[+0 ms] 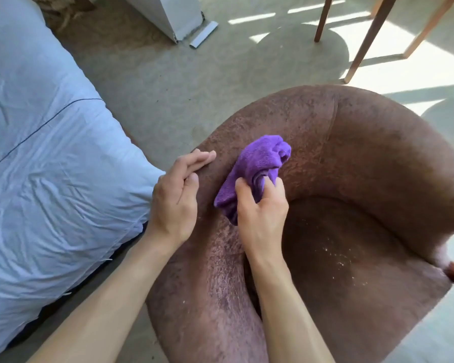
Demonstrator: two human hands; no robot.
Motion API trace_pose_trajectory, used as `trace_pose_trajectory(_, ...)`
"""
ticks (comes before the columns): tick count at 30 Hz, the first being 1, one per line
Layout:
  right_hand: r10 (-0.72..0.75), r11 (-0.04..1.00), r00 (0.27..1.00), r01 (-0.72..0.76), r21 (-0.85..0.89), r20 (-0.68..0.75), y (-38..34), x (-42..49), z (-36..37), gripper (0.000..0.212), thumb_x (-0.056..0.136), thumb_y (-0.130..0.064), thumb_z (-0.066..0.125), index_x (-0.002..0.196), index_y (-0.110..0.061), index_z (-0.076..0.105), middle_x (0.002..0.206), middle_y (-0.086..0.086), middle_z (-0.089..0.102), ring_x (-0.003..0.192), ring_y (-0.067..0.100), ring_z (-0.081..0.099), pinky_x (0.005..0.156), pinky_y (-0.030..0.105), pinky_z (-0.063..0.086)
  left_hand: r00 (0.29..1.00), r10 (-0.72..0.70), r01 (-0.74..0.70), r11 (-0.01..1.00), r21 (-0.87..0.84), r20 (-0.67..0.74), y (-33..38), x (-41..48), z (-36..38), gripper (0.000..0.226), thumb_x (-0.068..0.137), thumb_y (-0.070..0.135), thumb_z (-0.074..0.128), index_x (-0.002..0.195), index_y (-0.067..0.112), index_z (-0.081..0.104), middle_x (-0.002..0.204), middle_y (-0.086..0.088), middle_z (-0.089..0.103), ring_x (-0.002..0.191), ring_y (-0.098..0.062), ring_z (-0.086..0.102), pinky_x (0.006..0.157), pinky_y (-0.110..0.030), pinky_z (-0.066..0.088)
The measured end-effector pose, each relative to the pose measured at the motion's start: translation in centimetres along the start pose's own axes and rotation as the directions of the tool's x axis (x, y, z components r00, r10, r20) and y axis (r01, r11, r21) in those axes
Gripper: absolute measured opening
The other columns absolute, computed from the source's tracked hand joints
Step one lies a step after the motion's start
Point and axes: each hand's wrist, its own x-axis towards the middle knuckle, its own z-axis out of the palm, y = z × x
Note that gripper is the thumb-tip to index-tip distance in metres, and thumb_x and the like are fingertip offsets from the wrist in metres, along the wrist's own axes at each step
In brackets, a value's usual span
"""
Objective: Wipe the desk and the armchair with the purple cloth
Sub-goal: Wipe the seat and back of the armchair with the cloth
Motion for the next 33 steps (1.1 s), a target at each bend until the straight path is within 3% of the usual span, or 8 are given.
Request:
trace_pose_trajectory(4,-0.006,0.996,0.992,0.018,-0.09,0.127,-0.1,-2.6,0.7,0.013,0.078,-0.026,0.061,0.067,-0.029,0.054,0.079,-0.004,0.05,0.074,0.014,0.053,0.069,0.024,0.041,0.998,-0.063,0.062,0.995,-0.073,-0.014,-0.2,0.1,-0.5,0.043,0.094,-0.001,0.04,0.122,0.024,0.061,0.122,0.013,0.071,0.129,-0.008,0.056,0.112,-0.029,0.039)
trace_pose_trajectory(10,0.101,0.988,0.955,-0.065,-0.137,0.279,0.4,-7.0,0.4,0.017,0.072,-0.035,0.054,0.064,-0.022,0.05,0.077,-0.001,0.054,0.073,0.017,0.056,0.071,0.038,0.05,0.997,0.056,-0.064,0.986,0.154,0.062,0.1,-1.5,-1.4,0.057,0.087,-0.016,0.038,0.13,0.014,0.06,0.137,0.004,0.062,0.143,-0.008,0.04,0.116,-0.023,0.03)
trace_pose_trajectory(16,0.122,0.972,0.845,0.005,-0.237,0.521,2.6,-13.8,-2.3,0.02,0.073,-0.028,0.057,0.06,-0.026,0.041,0.073,-0.003,0.05,0.07,0.012,0.051,0.066,0.033,0.042,0.992,0.004,0.033,0.956,0.292,-0.126,-1.1,-8.0,-5.2,0.051,0.085,-0.012,0.04,0.124,0.011,0.063,0.136,-0.005,0.06,0.136,-0.019,0.047,0.115,-0.041,0.035)
trace_pose_trajectory(19,0.089,0.96,0.867,0.057,-0.275,0.491,2.2,-14.7,-2.6,0.019,0.072,-0.034,0.054,0.06,-0.029,0.04,0.075,-0.005,0.049,0.071,0.013,0.051,0.068,0.037,0.047,0.986,-0.097,0.137,0.938,0.32,-0.138,-1.7,-11.5,-5.7,0.046,0.089,-0.005,0.043,0.126,0.014,0.064,0.14,-0.007,0.055,0.134,-0.021,0.047,0.115,-0.036,0.034)
trace_pose_trajectory(21,0.091,0.958,0.834,0.075,-0.275,0.543,1.7,-14.9,-2.7,0.018,0.071,-0.035,0.054,0.06,-0.029,0.042,0.074,-0.006,0.05,0.073,0.013,0.052,0.07,0.035,0.047,0.983,-0.13,0.164,0.935,0.316,-0.126,-1.9,-13.2,-5.3,0.047,0.091,-0.005,0.043,0.129,0.014,0.063,0.142,-0.009,0.051,0.135,-0.021,0.046,0.116,-0.028,0.03)
trace_pose_trajectory(25,0.004,0.887,0.79,0.281,-0.367,0.613,1.6,-15.6,-4.0,0.019,0.075,-0.04,0.053,0.062,-0.035,0.04,0.076,-0.007,0.045,0.071,0.014,0.05,0.066,0.033,0.045,0.981,-0.146,0.179,0.937,0.299,-0.129,-1.9,-14.2,-5.1,0.049,0.094,-0.007,0.044,0.134,0.014,0.062,0.146,-0.01,0.047,0.138,-0.018,0.044,0.117,-0.02,0.026)
trace_pose_trajectory(29,0.048,0.902,0.739,0.257,-0.347,0.672,2.2,-17.2,-5.0,0.017,0.075,-0.04,0.057,0.066,-0.033,0.045,0.079,-0.006,0.047,0.074,0.014,0.052,0.071,0.039,0.05,0.979,-0.143,0.182,0.932,0.313,-0.144,-2.1,-14.0,-5.2,0.049,0.092,-0.004,0.043,0.132,0.017,0.063,0.143,-0.011,0.048,0.135,-0.019,0.046,0.114,-0.015,0.025)
trace_pose_trajectory(33,0.06,0.927,0.835,0.157,-0.342,0.546,2.7,-16.5,-4.5,0.024,0.074,-0.034,0.056,0.059,-0.037,0.038,0.076,-0.008,0.042,0.071,0.012,0.049,0.066,0.029,0.043,0.983,-0.082,0.147,0.889,0.434,-0.167,-1.8,-13.8,-4.5,0.047,0.09,0.0,0.05,0.13,0.019,0.065,0.143,-0.012,0.046,0.132,-0.026,0.046,0.115,-0.023,0.027)
